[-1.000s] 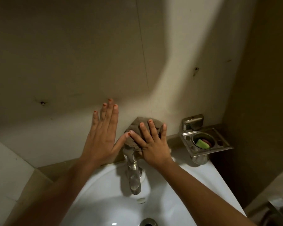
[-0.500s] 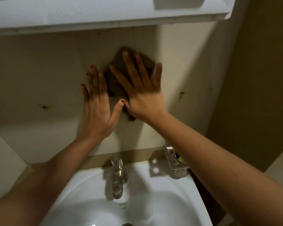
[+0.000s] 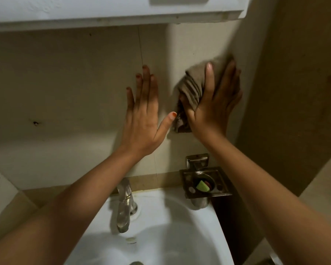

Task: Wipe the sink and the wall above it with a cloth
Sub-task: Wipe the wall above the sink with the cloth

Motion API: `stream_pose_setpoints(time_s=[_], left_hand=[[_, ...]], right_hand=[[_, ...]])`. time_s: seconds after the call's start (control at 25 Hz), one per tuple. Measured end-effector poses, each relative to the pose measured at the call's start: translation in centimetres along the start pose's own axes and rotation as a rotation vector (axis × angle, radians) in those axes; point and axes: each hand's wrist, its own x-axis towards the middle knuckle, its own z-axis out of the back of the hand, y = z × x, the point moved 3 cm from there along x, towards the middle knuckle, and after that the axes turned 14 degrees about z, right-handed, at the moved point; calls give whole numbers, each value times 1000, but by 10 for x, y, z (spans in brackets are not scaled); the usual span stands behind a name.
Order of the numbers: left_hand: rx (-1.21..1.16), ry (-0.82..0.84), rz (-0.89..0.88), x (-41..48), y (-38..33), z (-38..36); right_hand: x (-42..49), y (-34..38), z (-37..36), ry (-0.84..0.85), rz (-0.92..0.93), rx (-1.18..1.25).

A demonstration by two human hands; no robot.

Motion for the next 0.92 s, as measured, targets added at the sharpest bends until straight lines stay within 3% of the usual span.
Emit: stream_pose_setpoints(time_s=[0.24, 0.52, 0.72, 0.92], left_hand=[[51, 58, 17, -25, 12, -11], [71, 70, 145, -52, 39, -9], [106, 116, 181, -66, 68, -4], [132, 107, 205, -72, 93, 1]], right_hand=[[-102, -20, -33, 226, 70, -19], [-102, 52, -49, 269, -226, 203], [-160, 102, -95, 278, -66, 70], [-221, 110, -114, 328, -36, 57]])
